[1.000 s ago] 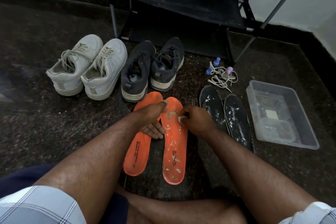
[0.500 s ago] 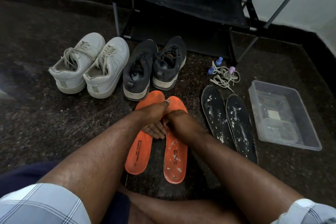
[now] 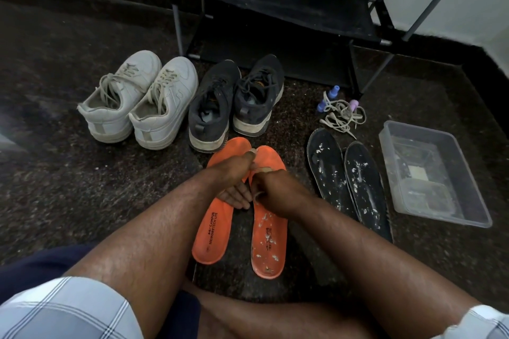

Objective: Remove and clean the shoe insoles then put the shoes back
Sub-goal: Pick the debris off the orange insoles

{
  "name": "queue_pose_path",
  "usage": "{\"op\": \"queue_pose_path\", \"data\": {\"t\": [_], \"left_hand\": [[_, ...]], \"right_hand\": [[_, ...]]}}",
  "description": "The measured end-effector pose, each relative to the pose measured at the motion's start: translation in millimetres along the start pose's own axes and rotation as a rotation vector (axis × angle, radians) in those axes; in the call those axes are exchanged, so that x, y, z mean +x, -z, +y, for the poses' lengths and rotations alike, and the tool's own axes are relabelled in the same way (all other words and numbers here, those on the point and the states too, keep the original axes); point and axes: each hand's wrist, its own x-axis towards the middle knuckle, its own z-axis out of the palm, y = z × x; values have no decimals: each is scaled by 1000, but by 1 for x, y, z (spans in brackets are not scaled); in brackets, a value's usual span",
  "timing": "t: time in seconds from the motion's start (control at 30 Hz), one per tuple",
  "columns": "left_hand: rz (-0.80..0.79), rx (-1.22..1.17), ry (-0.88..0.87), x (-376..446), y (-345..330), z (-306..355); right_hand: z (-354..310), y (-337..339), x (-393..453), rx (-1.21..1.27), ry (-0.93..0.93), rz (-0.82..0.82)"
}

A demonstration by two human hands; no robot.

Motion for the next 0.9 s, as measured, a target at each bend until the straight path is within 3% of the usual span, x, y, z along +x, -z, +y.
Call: {"op": "queue_pose_path", "data": {"t": [0.2,0.37,0.53,0.7,0.83,0.9], "left_hand": [[7,6,-12,0,1,0],[14,5,-22,0,2,-2],[10,23,-13,-1,2,-1],[28,8,-30,0,4,-2],[56,-49,-70,2,5,-1],[87,-109,-103,3,7,0]], "right_hand": [[4,3,0,51,-90,103],[5,-1,-6,40,-43,-50],[8,-1,-3,81,-93,157],[7,2,-5,104,-59,-38],[28,24,-10,354,-224,211],[43,31,-16,313,-294,257]]}}
